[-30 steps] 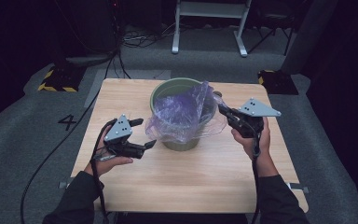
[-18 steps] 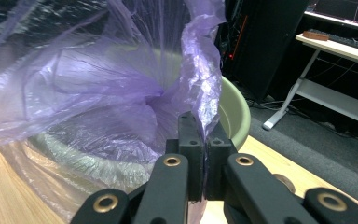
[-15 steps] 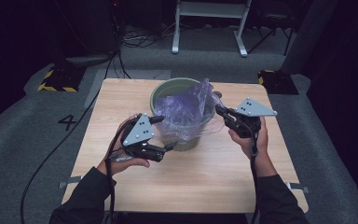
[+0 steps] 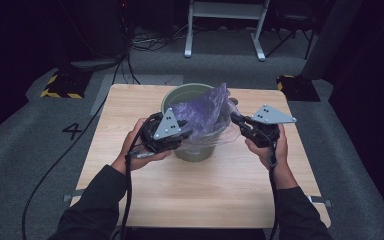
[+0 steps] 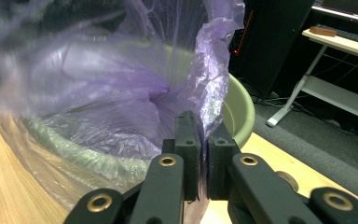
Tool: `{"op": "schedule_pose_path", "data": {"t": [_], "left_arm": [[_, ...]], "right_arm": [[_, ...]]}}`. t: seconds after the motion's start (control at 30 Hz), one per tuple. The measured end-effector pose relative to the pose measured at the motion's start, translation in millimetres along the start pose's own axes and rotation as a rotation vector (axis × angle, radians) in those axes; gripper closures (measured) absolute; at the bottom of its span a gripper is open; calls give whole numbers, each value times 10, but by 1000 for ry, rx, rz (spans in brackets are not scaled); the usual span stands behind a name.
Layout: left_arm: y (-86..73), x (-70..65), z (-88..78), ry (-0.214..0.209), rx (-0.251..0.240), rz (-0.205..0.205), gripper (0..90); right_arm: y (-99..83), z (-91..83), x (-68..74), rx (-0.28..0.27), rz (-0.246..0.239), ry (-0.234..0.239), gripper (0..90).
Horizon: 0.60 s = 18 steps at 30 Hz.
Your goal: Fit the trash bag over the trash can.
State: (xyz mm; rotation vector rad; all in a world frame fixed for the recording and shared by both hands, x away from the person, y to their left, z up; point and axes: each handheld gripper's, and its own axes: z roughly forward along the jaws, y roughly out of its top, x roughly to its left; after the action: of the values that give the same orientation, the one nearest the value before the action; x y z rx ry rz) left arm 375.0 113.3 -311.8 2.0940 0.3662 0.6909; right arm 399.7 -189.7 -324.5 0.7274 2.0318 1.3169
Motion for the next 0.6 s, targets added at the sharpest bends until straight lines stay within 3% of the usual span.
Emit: {"op": "schedule_pose_path", "data": {"t": [0.1,0.17,0.2,0.6], "left_arm": [[-11,95,-40,7,-19,10,849],[-20,183,-63,25,-22,6,884],[-32,251,-72,15,-33,-22,890],[-233,809,17,74,-59,-201,894]], "right_arm": [[-8,6,-10,8,-3,-7,872],[-16,15,-23,16,-6,-13,875],[-21,19,-30,19,-7,-16,875],[-134,141,-175,59,24,-36,870]]}}
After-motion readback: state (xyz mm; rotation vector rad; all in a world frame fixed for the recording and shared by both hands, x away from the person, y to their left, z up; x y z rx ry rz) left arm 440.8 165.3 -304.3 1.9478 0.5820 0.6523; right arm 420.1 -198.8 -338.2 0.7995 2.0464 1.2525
